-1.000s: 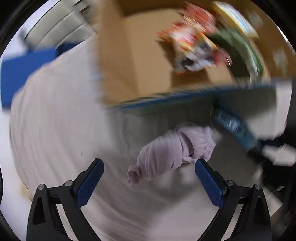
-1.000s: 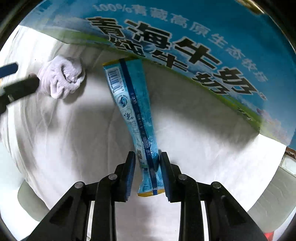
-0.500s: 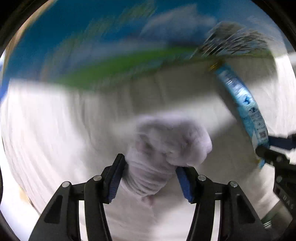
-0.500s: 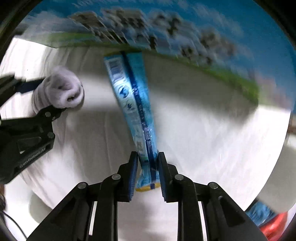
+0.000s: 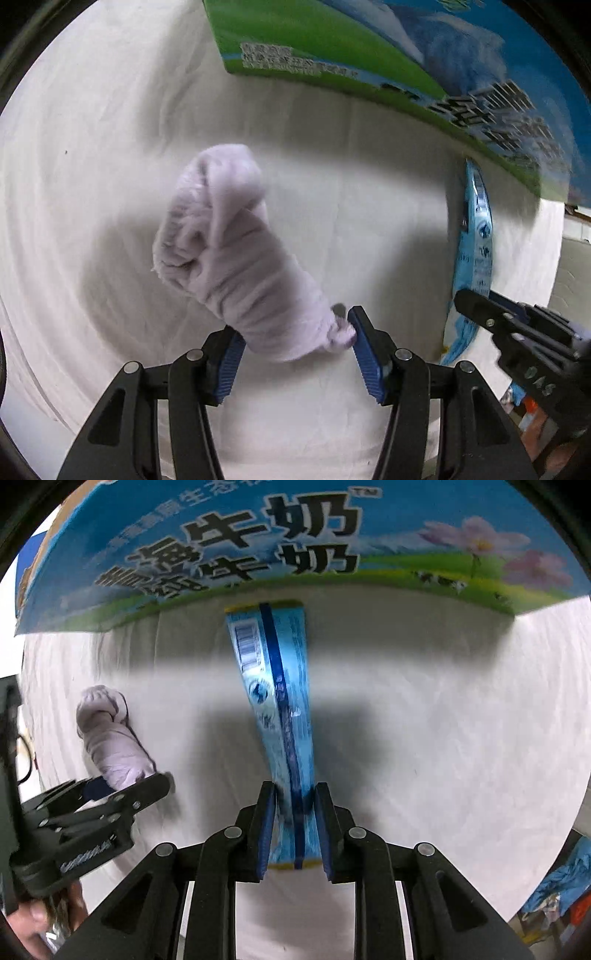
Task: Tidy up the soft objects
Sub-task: 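Grasp the lilac towel with left tool while right tool grasps the blue ice-pop wrapper, then place towel and wrapper into the box and open both tools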
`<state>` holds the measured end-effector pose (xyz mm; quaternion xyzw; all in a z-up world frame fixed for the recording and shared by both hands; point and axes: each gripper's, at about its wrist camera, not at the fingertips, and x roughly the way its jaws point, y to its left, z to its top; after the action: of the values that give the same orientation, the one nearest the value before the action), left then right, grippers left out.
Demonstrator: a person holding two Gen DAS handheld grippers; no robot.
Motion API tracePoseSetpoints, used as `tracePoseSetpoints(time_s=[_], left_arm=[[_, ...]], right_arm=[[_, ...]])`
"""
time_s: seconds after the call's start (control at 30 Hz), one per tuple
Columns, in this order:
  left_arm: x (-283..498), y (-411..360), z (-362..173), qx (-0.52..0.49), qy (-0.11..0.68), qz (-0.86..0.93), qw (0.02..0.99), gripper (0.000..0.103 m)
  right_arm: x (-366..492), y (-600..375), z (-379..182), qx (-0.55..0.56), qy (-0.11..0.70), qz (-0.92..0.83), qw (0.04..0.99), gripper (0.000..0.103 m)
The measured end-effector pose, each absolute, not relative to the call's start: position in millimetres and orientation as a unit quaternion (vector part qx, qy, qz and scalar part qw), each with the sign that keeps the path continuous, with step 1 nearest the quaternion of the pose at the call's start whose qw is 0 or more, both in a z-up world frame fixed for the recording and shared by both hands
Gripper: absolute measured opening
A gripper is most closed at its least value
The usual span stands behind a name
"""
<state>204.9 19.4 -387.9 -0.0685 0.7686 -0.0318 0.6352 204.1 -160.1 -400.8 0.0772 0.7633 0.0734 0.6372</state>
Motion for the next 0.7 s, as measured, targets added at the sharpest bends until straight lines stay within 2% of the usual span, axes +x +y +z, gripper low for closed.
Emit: tracePoseSetpoints(time_s=[0.17, 0.23, 0.27, 0.33, 0.7], left_arm=[[223.3, 41.9, -387.1, -0.074, 0.752, -0.015, 0.655, 0.053], [222.1, 35.9, -386.0, -0.073, 0.745, -0.011, 0.663, 0.041], [219.8, 34.7, -383.8, -0.072, 0.742, -0.010, 0.666, 0.040], [212.5, 43.3, -376.6, -0.083, 0.737, -0.015, 0.671, 0.039], [150.9, 25.6, -316.1, -0.057, 0.692, -0.048, 0.718, 0.038]], right_arm=[[201.7, -138.9, -404.4, 0.016, 0.758, 0.052, 0.650, 0.025], [197.0, -130.1, -404.0, -0.005, 0.755, 0.044, 0.654, 0.024], [194.8, -128.6, -404.4, -0.013, 0.755, 0.042, 0.654, 0.022], [189.7, -125.9, -405.7, -0.008, 0.759, 0.045, 0.649, 0.018], [159.9, -156.9, -397.6, 0.046, 0.763, 0.072, 0.641, 0.015]])
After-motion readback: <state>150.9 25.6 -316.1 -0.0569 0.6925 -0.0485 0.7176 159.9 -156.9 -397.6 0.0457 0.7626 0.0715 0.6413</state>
